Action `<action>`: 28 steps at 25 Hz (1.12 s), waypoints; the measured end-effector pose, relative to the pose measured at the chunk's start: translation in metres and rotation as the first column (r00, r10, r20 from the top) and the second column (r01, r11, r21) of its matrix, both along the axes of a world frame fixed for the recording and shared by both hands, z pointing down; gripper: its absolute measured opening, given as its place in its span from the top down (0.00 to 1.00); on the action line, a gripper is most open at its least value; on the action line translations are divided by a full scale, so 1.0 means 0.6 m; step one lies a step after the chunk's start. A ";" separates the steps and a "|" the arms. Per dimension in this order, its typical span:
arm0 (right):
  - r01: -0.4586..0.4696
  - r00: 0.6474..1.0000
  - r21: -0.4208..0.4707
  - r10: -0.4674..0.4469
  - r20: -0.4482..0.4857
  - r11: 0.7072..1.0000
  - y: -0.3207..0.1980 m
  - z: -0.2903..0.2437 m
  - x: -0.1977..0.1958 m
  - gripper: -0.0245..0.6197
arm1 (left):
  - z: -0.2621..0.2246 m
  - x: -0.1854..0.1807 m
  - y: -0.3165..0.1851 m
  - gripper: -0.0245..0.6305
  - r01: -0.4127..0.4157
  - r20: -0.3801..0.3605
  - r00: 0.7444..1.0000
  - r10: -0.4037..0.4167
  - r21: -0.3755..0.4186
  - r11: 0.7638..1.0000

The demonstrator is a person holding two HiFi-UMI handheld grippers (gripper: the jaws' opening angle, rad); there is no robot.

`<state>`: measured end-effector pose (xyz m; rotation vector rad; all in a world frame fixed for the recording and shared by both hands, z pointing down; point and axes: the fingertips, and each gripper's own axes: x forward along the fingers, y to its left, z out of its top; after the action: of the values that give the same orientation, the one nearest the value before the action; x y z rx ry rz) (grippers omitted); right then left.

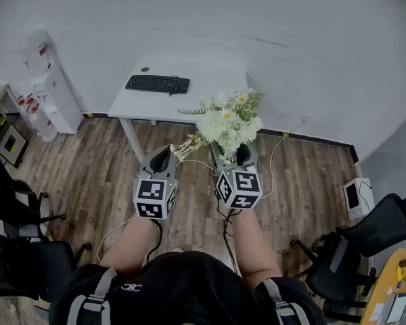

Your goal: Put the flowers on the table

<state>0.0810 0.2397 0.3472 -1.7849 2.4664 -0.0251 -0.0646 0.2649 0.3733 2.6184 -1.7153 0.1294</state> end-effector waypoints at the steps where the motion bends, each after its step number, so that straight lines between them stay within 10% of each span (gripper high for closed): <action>1: -0.001 1.000 0.000 0.001 -0.001 1.000 0.001 0.001 -0.002 0.45 | -0.002 0.000 0.001 0.96 -0.001 -0.001 1.000 0.001 0.002 1.000; 28: -0.029 0.999 -0.016 0.030 0.013 0.999 -0.017 0.015 -0.081 0.45 | 0.010 -0.127 -0.029 0.96 -0.004 -0.020 1.000 0.004 0.006 1.000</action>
<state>0.0321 0.2295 0.3562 -1.8209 2.4370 -0.0543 -0.1410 0.2475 0.3792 2.6179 -1.7075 0.0985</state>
